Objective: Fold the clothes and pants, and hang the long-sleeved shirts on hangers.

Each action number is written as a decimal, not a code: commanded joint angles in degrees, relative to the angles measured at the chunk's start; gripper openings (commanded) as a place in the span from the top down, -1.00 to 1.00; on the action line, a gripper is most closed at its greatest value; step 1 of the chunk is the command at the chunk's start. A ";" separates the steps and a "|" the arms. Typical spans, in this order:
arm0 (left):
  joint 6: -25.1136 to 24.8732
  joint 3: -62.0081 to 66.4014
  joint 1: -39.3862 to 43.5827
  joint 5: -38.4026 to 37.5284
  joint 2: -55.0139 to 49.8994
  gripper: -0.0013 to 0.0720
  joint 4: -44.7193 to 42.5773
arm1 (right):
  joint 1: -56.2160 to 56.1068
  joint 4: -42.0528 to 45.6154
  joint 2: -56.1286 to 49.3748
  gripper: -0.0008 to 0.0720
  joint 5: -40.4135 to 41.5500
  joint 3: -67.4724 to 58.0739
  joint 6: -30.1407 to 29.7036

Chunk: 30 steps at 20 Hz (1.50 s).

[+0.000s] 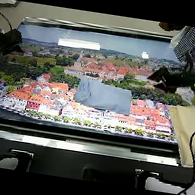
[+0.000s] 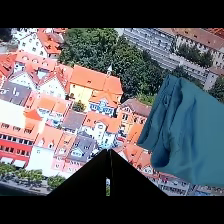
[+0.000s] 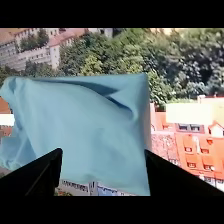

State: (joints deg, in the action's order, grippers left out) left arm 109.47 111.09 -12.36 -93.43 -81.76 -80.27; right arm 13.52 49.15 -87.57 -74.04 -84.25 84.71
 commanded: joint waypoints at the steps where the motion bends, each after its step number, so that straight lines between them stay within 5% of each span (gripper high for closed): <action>1: 0.00 -0.07 -0.07 0.02 -0.04 0.91 0.07 | 2.32 -8.26 -0.42 -0.64 5.53 15.34 -9.03; 11: 0.02 -0.07 -0.04 0.04 -0.04 0.91 0.07 | -9.20 -10.67 -8.46 -0.44 18.58 21.59 -11.17; 12: 0.00 -0.07 -0.04 0.02 -0.04 0.91 0.07 | -9.94 -10.71 -8.70 -0.25 18.80 21.59 -11.21; 15: 0.00 -0.07 -0.07 0.02 -0.04 0.91 0.07 | -10.49 -13.44 -7.61 0.90 17.94 20.37 -13.22; 18: 0.00 -0.07 -0.07 0.02 -0.04 0.91 0.07 | -10.12 -13.51 -4.76 0.89 18.10 13.55 -11.02; 30: 0.02 -0.07 -0.07 0.04 -0.20 0.91 0.04 | 13.27 4.79 -4.42 0.90 18.93 -13.55 19.98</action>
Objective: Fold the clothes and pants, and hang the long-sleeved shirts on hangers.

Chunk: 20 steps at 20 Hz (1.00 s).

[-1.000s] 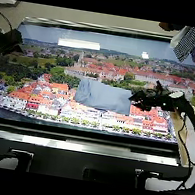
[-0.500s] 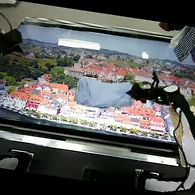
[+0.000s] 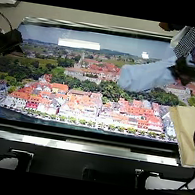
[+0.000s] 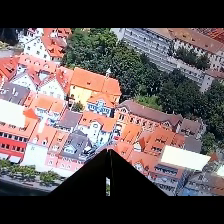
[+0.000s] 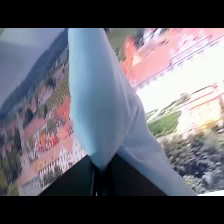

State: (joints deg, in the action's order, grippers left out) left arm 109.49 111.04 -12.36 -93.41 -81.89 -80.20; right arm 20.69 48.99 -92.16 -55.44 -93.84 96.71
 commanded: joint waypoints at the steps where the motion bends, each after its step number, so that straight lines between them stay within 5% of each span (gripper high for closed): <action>1: 0.00 -0.02 -0.07 0.02 -0.09 0.91 -0.02 | 8.28 6.10 0.63 0.90 0.70 -4.28 11.17; 12: -0.02 -0.02 -0.07 -0.02 -0.09 0.91 -0.02 | 14.40 27.50 10.38 0.90 -8.37 -4.28 41.72; 20: -0.02 -0.02 -0.07 -0.02 -0.09 0.91 -0.02 | 14.40 42.01 15.80 0.90 -21.97 -4.28 46.69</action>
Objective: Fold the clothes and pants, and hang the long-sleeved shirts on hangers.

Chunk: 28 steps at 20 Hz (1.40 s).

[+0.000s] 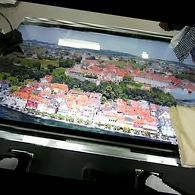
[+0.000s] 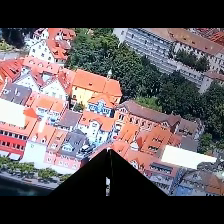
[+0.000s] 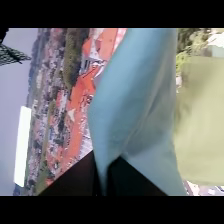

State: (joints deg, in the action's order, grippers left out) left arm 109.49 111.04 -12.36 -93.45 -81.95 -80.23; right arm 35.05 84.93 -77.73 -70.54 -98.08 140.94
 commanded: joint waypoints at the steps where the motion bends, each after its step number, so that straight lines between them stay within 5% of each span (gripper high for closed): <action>1: -0.02 -0.02 -0.07 0.02 -0.02 0.91 0.00 | 0.04 7.41 1.64 0.89 -9.25 -0.04 2.38; 15: -0.20 -0.02 -0.07 -0.11 -0.04 0.91 -2.97 | 0.04 24.85 3.78 0.90 -26.67 8.74 -18.45; 28: -0.20 -0.04 -0.07 -0.15 -0.26 0.91 -4.52 | 0.04 34.12 8.09 0.89 -19.47 32.65 -19.52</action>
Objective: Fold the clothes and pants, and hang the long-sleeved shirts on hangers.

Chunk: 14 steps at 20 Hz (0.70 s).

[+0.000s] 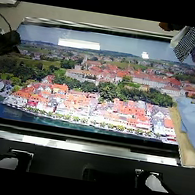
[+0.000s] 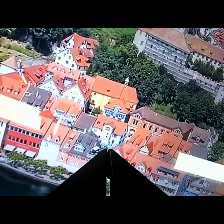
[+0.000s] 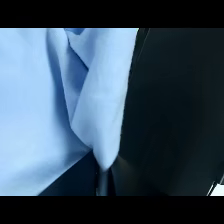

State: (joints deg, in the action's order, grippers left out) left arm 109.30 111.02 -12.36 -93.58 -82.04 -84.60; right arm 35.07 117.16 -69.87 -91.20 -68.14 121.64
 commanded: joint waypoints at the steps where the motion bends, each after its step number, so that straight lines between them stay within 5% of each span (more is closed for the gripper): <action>1: 0.00 -0.02 -0.07 -0.04 -0.31 0.91 -0.15 | 0.02 2.08 0.22 0.89 0.87 3.50 -0.39; 10: 0.00 -0.04 -0.04 -0.04 -1.01 0.91 -0.11 | 0.02 6.62 0.22 0.80 0.59 7.48 -0.39; 13: 0.00 -0.04 -0.07 -0.04 -1.03 0.82 -0.11 | 0.02 9.11 0.22 -0.23 -1.18 7.52 -0.70; 14: -0.02 -0.04 -0.07 -0.04 -1.03 0.80 -0.11 | 0.02 11.17 0.22 -0.38 -1.51 7.45 -1.64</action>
State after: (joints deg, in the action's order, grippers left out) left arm 109.32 111.00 -12.36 -93.65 -83.02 -84.73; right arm 35.09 124.60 -69.67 -91.53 -60.77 120.88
